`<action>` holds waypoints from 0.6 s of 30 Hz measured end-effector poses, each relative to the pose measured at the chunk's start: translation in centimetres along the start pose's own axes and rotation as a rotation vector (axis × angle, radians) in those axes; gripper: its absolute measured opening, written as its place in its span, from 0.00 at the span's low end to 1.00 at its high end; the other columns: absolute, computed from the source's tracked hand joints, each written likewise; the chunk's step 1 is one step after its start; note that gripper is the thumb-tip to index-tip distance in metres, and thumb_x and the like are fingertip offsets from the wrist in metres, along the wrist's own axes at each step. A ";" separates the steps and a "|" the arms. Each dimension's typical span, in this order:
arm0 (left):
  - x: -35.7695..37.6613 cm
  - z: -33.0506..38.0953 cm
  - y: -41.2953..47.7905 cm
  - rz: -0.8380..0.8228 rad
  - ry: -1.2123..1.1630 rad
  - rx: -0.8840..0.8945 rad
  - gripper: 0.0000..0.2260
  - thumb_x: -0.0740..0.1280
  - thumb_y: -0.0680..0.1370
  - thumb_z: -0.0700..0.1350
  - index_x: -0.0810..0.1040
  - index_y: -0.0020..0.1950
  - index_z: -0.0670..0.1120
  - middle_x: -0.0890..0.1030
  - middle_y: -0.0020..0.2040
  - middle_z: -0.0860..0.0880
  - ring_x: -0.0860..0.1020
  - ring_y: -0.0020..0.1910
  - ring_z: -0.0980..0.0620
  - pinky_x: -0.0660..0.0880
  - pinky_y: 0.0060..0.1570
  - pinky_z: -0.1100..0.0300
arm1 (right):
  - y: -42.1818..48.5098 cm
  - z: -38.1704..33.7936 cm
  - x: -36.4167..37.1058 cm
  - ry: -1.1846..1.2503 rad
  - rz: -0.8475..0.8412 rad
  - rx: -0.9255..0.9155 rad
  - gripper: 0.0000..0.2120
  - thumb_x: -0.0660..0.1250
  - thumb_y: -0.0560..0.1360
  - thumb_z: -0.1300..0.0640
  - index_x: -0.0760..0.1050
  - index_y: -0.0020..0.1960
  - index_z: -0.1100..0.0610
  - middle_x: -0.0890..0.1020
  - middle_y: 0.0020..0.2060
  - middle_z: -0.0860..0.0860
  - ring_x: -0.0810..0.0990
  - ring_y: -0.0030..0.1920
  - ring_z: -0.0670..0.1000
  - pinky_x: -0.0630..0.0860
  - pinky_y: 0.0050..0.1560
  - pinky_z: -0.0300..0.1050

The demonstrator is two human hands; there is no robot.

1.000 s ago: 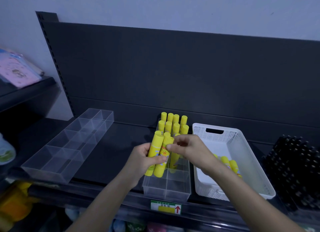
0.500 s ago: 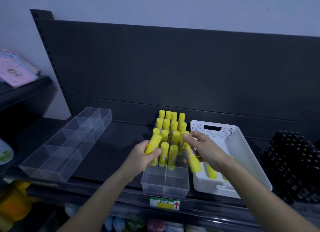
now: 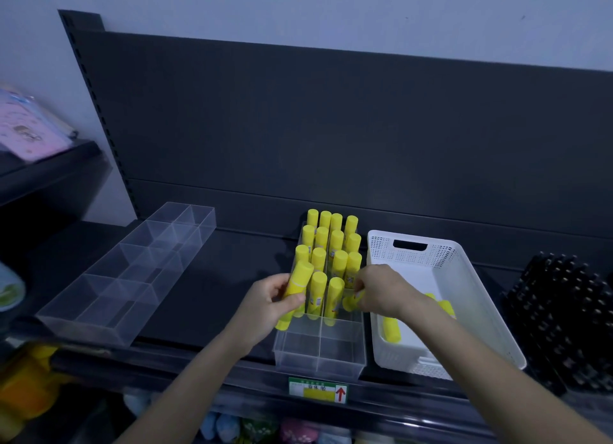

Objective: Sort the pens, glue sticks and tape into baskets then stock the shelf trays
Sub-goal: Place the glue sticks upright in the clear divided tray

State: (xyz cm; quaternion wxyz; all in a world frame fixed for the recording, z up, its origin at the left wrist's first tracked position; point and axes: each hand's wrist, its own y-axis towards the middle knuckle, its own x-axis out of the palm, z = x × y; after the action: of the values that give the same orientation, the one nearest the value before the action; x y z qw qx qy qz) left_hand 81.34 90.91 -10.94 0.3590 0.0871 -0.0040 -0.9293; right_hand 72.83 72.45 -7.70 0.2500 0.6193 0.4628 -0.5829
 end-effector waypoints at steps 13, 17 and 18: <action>-0.9 -0.9 -0.3 0.076 0.013 -0.029 0.09 0.71 0.72 0.36 0.82 0.45 0.49 0.85 0.39 0.53 0.82 0.44 0.55 0.76 0.46 0.67 | 0.5 0.0 2.3 -0.016 0.146 0.008 0.20 0.69 0.70 0.55 0.72 0.60 0.56 0.79 0.53 0.56 0.77 0.53 0.58 0.69 0.40 0.43; -0.8 -0.9 -0.1 0.061 0.020 -0.029 0.09 0.71 0.71 0.35 0.82 0.44 0.49 0.85 0.40 0.52 0.82 0.44 0.54 0.77 0.47 0.65 | 0.2 0.1 2.7 -0.001 0.170 -0.013 0.22 0.69 0.71 0.53 0.70 0.63 0.55 0.79 0.55 0.56 0.77 0.55 0.58 0.69 0.43 0.43; -0.8 -0.9 0.0 0.065 0.037 -0.022 0.10 0.72 0.70 0.35 0.82 0.43 0.50 0.85 0.40 0.52 0.82 0.45 0.54 0.77 0.48 0.64 | 0.1 0.1 2.7 0.013 0.167 -0.019 0.23 0.70 0.70 0.52 0.70 0.63 0.54 0.79 0.55 0.55 0.77 0.55 0.57 0.69 0.43 0.43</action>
State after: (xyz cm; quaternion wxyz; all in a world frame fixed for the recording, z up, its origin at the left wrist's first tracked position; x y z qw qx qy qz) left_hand 82.06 91.54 -11.68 0.3899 0.1000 0.0100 -0.9153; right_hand 72.58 73.05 -10.29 0.3003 0.6571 0.4167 -0.5517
